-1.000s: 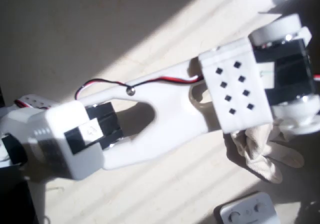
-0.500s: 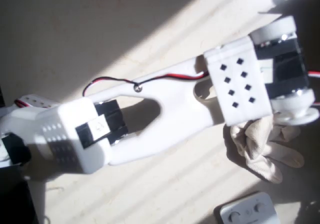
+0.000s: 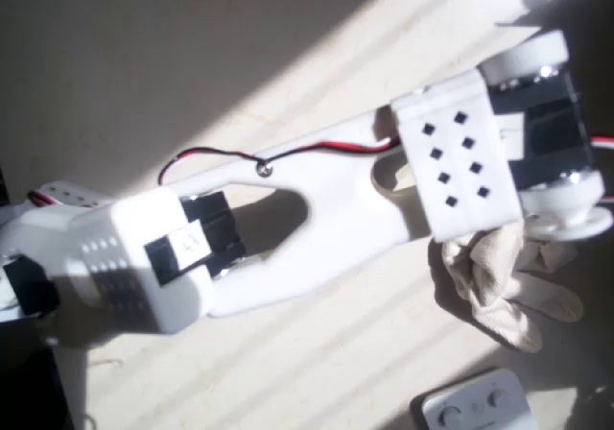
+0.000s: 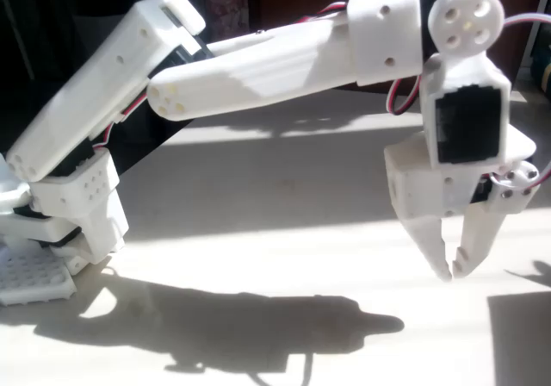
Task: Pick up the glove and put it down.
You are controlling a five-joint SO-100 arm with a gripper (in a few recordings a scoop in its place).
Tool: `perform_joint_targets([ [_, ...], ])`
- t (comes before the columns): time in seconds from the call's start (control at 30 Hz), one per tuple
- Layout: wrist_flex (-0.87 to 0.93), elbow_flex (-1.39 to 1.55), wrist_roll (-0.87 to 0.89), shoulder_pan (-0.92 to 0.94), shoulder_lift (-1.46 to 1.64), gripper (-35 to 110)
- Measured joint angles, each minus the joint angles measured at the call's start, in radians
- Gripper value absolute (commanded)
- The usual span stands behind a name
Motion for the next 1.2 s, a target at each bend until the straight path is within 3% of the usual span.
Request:
perform_joint_targets([
  [0.63,0.000,0.002,0.009,0.000,0.023,0],
  [0.97,-0.008,0.316,0.009,0.011,0.457,0],
  [1.2,-0.176,0.707,0.009,0.067,0.851,0],
])
